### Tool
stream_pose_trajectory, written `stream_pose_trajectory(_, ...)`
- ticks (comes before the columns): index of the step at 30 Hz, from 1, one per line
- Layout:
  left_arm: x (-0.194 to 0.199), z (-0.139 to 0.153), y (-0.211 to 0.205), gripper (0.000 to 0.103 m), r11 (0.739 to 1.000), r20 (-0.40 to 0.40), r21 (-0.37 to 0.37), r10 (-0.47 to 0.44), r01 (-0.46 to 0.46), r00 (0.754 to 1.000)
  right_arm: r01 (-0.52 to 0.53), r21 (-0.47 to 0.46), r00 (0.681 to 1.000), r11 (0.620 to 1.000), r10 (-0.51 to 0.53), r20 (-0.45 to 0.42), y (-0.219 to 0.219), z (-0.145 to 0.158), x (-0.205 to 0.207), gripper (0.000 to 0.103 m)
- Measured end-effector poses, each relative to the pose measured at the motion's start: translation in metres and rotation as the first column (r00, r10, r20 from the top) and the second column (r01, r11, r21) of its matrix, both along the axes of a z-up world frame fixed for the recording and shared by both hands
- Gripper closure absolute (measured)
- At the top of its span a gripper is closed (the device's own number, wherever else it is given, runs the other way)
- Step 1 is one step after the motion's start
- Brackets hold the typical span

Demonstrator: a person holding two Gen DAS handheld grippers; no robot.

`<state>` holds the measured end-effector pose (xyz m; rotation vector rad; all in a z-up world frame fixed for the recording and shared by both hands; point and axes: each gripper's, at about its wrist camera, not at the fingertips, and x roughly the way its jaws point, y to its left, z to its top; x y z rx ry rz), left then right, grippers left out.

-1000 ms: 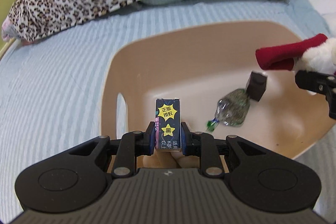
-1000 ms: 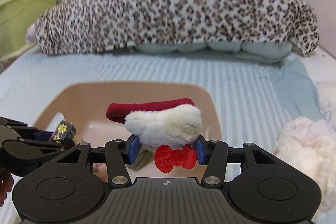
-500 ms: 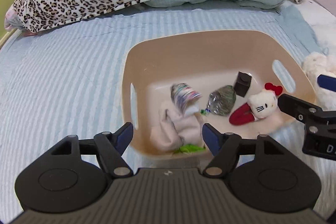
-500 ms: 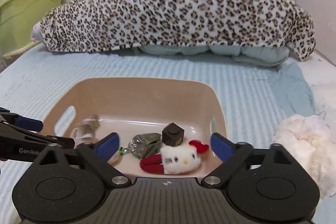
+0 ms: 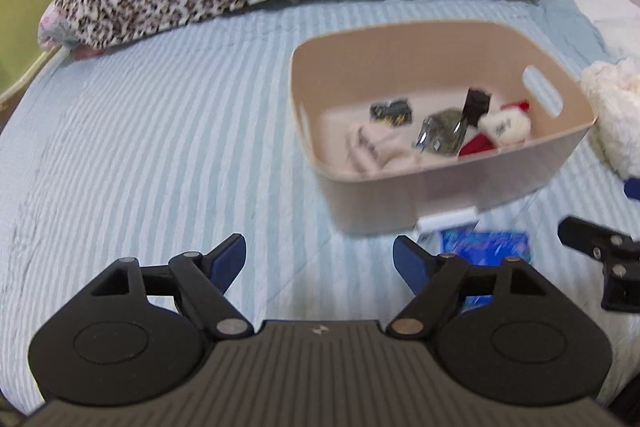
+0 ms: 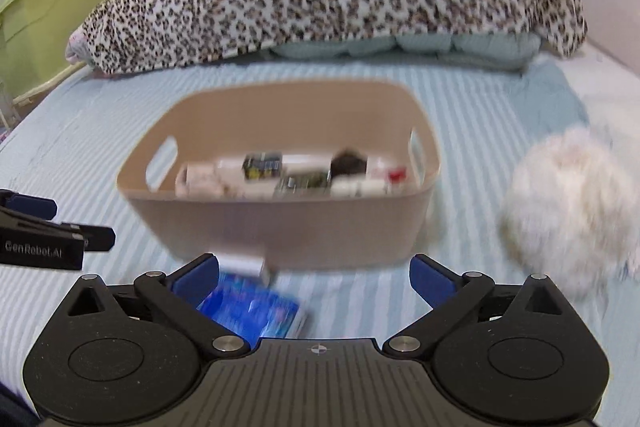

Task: Organize objects
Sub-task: 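Grasp the blue tissue pack with the right tool while the left grasps the white box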

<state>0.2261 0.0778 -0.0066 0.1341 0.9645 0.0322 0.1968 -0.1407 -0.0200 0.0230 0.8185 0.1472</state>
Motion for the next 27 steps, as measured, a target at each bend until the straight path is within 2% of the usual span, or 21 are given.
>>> stream_pose_trajectory(7,-0.013,-0.03,0.018,0.022,0.998,-0.053,-0.008,0.059,-0.06,0.997,0.035,0.037,0.996,0.999,-0.031,-0.088,0.017,-0.039,-0.014,0.0)
stream_pose_trajectory(17,-0.015,-0.061,0.044,0.022,0.991,-0.099,-0.025,0.129,-0.132,0.987,0.039,0.043,0.991,0.998,-0.034,-0.127,0.05,-0.06,0.004,0.0)
stream_pose_trajectory(27,-0.01,-0.064,0.047,0.022,0.989,-0.084,-0.023,0.146,-0.149,0.986,0.069,0.016,0.981,0.998,-0.065,-0.185,0.073,-0.09,0.02,0.0)
